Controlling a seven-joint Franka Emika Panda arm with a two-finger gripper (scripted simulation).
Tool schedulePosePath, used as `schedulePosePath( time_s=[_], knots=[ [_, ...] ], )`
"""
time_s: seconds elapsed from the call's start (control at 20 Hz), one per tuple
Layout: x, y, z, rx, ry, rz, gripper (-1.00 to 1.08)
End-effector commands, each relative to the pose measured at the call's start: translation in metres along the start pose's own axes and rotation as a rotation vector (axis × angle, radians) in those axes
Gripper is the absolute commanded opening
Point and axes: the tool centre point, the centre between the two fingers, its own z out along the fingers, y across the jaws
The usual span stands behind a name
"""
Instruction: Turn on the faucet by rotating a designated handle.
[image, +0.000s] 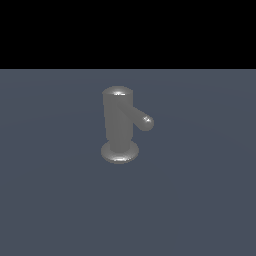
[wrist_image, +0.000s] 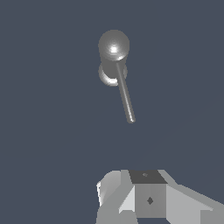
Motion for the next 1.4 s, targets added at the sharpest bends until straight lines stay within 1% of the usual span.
schedulePosePath(
  time_s=[0.0,0.3,0.6,0.85,1.35],
  knots=[
    [0.000,0.000,0.000,0.000,0.000,0.000,-1.00],
    [0.001,0.000,0.008,0.000,0.000,-0.007,-1.00],
    [0.002,-0.001,0.034,0.001,-0.001,-0.029,-1.00],
    [0.004,-0.003,0.069,0.003,-0.001,-0.060,-1.00],
    [0.010,-0.007,0.157,0.006,-0.003,-0.136,-1.00]
  ],
)
